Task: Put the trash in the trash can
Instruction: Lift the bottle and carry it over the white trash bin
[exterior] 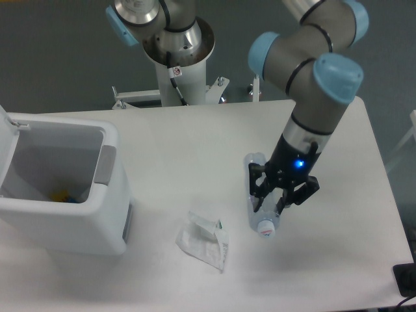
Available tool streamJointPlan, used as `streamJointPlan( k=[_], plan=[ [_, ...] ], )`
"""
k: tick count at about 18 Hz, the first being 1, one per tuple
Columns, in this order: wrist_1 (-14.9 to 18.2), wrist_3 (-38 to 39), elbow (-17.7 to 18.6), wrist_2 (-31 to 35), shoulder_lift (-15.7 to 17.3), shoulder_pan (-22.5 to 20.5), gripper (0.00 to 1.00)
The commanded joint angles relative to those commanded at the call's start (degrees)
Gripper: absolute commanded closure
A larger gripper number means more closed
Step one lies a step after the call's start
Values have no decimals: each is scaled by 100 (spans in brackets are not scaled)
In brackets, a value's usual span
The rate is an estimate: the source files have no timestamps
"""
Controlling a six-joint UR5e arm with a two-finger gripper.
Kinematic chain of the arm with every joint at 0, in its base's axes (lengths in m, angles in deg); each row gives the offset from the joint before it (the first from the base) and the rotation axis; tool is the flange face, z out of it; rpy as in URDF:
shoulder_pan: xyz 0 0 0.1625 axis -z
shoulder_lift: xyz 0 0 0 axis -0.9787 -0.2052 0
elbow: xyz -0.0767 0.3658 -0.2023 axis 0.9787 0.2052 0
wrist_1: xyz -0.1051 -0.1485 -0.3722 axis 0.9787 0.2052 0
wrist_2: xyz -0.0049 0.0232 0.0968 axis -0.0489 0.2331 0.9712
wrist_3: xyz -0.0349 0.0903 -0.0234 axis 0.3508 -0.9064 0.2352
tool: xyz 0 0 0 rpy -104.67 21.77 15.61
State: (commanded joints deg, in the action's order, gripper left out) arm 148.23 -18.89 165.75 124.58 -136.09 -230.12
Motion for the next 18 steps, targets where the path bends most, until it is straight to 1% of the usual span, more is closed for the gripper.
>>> streamJointPlan(
  k=[1,2,4,5,6,8,10,11,13,16,18],
  plan=[
    [-9,9,0,-291,61,-9,54],
    [-9,9,-17,-581,149,-18,57],
    [-17,0,-26,-794,167,0,59],
    [-18,9,-35,-951,184,0,59],
    [-26,9,-44,-1240,324,-26,59],
    [-35,9,-53,-1566,378,-9,59],
    [-35,35,-70,-1944,527,0,59],
    [-44,105,-97,-2268,580,0,59],
    [-53,123,-202,-2664,659,35,60],
    [-53,158,-395,-3271,826,175,60],
    [-62,167,-553,-3335,835,446,60]
  ],
)
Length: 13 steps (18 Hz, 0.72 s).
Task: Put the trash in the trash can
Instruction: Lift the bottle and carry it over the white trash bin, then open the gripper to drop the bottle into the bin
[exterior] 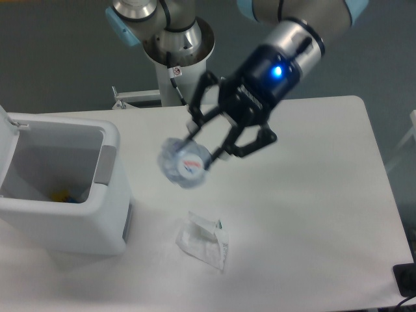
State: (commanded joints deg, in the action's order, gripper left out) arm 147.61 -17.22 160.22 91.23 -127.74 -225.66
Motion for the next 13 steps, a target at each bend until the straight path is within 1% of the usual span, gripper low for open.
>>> streamJointPlan(
  k=[2,5,7,9,12,13],
  plan=[
    [0,-9,-62,-9,9,343,60],
    [-52,-26,-71,0,-26,669,60],
    [-131,-52,-62,17,-140,958,60],
    [-141,-79,-19,61,-254,1082,59],
    [-439,-79,34,79,-518,1320,58],
    [-448,-79,43,79,-562,1329,57]
  ],
)
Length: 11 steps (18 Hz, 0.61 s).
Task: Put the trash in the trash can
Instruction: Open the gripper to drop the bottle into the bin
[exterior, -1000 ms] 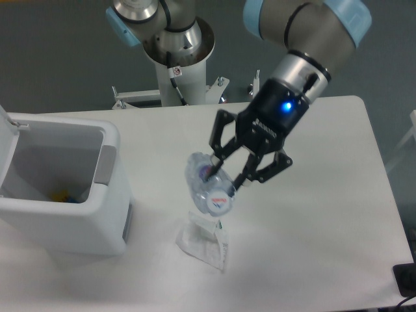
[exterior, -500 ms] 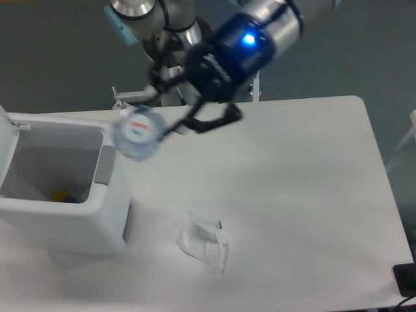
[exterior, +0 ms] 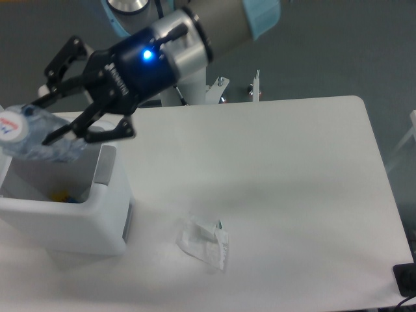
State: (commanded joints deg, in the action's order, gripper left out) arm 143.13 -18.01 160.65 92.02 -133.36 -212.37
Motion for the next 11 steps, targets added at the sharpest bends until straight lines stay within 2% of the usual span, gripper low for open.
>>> streamJointPlan(
  k=[3,4,5,6,7,11],
  plan=[
    [-44,-17,114,17,-97,70,46],
    [-53,-78,167,96,-88,70,28],
    [-62,-105,254,245,-27,70,22],
    [-70,-123,307,316,25,79,10],
    [-62,-123,351,386,96,79,2],
    [-53,-114,404,492,123,9,0]
  ],
)
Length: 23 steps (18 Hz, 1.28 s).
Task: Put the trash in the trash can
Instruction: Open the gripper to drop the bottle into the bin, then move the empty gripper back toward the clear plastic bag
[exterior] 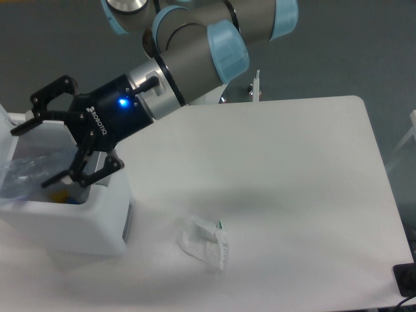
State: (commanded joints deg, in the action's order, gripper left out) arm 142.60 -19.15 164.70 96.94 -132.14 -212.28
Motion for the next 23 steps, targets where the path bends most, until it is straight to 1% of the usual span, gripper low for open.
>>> streamJointPlan(
  k=[1,2,5,8,9,10,12,13,15,16,17,18,19,23],
  plan=[
    [0,0,-9,0,-9,-61,0],
    [0,0,0,0,-9,-210,0],
    [26,9,0,0,-88,-807,0],
    [26,-9,149,18,-193,-1440,0],
    [18,-9,176,70,-280,-1616,0],
    [18,-9,184,358,-351,-1731,0],
    [0,-9,150,1427,-483,-1881,0],
    [9,0,149,1903,-544,-1890,0],
    [35,18,219,2616,-658,-1890,0],
    [53,61,281,3193,-720,-1890,0],
    [53,79,360,3565,-756,-1873,0],
    [53,88,413,3995,-869,-1838,0],
    [44,166,413,4278,-1001,-1785,0],
    [44,781,360,4833,-1353,-1434,0]
  ],
)
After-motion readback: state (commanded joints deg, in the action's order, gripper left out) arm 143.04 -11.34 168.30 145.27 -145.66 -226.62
